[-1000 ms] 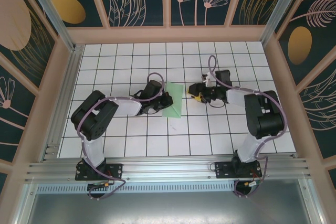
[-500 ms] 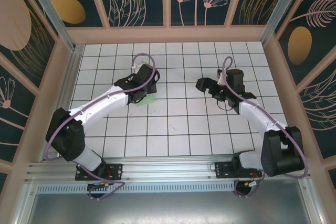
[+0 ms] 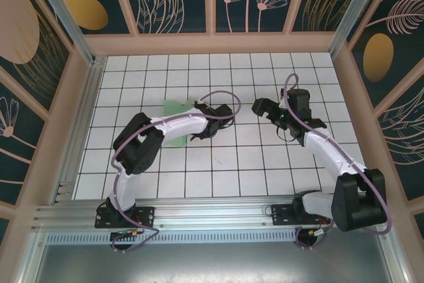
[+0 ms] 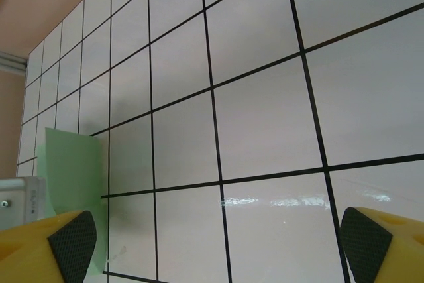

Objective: Fold a paper plane with a square sheet of paper (pick it up from the middle)
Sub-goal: Turn over the paper at the center of the table.

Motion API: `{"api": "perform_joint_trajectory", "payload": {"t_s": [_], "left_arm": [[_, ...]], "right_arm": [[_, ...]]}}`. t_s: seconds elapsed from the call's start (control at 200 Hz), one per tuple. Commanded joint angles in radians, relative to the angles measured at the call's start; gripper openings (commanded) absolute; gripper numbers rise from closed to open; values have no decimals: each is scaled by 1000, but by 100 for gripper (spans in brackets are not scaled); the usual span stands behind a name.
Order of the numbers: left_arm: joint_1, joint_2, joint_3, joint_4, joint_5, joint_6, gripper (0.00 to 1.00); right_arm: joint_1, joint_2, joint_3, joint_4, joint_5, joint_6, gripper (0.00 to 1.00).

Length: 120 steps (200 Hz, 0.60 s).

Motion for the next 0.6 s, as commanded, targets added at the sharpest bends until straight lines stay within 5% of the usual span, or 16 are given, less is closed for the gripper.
{"api": "perform_joint_trajectory", "payload": {"t_s": [0.0, 0.35, 0.595], "left_arm": [[-44, 48, 76, -30, -9, 9, 4], [-73, 82, 135, 76, 180, 28, 29], [-75, -107, 96, 244, 444, 47, 45]], "right_arm": [[-6, -25, 19, -34, 40, 9, 97], [-18, -14, 31, -61, 41, 41, 94], [-22, -19, 24, -63, 33, 52, 94]]}}
